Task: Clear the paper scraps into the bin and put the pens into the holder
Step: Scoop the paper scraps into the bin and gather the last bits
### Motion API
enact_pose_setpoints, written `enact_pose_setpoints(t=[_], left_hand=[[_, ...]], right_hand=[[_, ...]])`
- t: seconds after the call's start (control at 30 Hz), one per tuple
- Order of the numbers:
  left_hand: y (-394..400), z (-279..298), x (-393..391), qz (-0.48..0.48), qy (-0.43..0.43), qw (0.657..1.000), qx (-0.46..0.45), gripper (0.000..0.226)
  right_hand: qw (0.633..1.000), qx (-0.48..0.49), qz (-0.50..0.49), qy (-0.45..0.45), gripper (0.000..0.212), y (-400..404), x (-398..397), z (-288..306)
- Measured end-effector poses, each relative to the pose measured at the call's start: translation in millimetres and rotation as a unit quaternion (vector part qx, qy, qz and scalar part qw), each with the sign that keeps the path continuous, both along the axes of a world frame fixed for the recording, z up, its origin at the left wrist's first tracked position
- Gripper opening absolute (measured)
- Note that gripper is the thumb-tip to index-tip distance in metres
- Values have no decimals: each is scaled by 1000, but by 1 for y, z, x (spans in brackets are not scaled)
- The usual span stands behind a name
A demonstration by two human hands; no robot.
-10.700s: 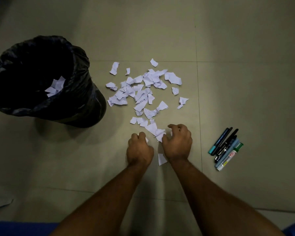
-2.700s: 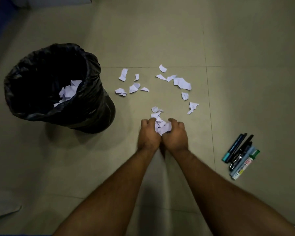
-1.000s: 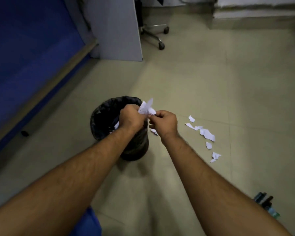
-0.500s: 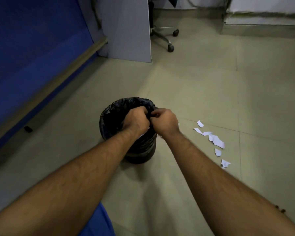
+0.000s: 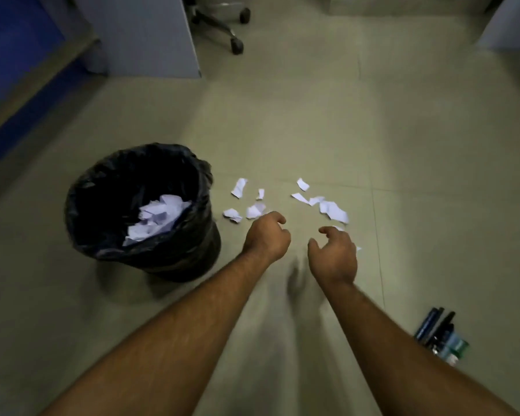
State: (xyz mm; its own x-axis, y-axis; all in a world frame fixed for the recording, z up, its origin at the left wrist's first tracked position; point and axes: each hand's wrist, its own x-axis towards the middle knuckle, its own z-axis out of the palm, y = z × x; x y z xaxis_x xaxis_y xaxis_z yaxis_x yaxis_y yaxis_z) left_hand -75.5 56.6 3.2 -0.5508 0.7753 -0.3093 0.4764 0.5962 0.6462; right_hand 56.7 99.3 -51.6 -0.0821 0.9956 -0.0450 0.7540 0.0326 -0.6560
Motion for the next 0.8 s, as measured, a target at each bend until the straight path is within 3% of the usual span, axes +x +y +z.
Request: enact_pose_setpoints(t=[0.07, 0.17, 0.27, 0.37, 0.5, 0.6, 0.67, 0.8], left_hand=[[2, -32, 17, -39, -2, 999, -27, 40], [9, -73, 46, -119, 13, 992, -46, 47], [23, -94, 65, -214, 90, 972, -37, 51], [45, -109, 74, -265, 176, 948, 34, 52], [73, -127, 85, -330, 222, 914, 87, 65], [87, -140, 93, -382, 268, 880, 87, 51], [92, -149, 92, -384, 296, 872, 68, 46], [89, -149, 84, -334, 304, 891, 53, 36]], right_hand=[[998, 46, -31, -42, 39, -3, 26, -36], [992, 105, -76, -8, 38, 9, 63, -79], [991, 95, -91, 4, 46, 38, 92, -104], [988, 101, -66, -93, 47, 60, 99, -118], [979, 74, -40, -187, 46, 65, 94, -123], [971, 77, -31, -223, 48, 65, 95, -126], [970, 71, -23, -229, 49, 67, 95, -128], [970, 62, -15, -236, 49, 66, 98, -126]])
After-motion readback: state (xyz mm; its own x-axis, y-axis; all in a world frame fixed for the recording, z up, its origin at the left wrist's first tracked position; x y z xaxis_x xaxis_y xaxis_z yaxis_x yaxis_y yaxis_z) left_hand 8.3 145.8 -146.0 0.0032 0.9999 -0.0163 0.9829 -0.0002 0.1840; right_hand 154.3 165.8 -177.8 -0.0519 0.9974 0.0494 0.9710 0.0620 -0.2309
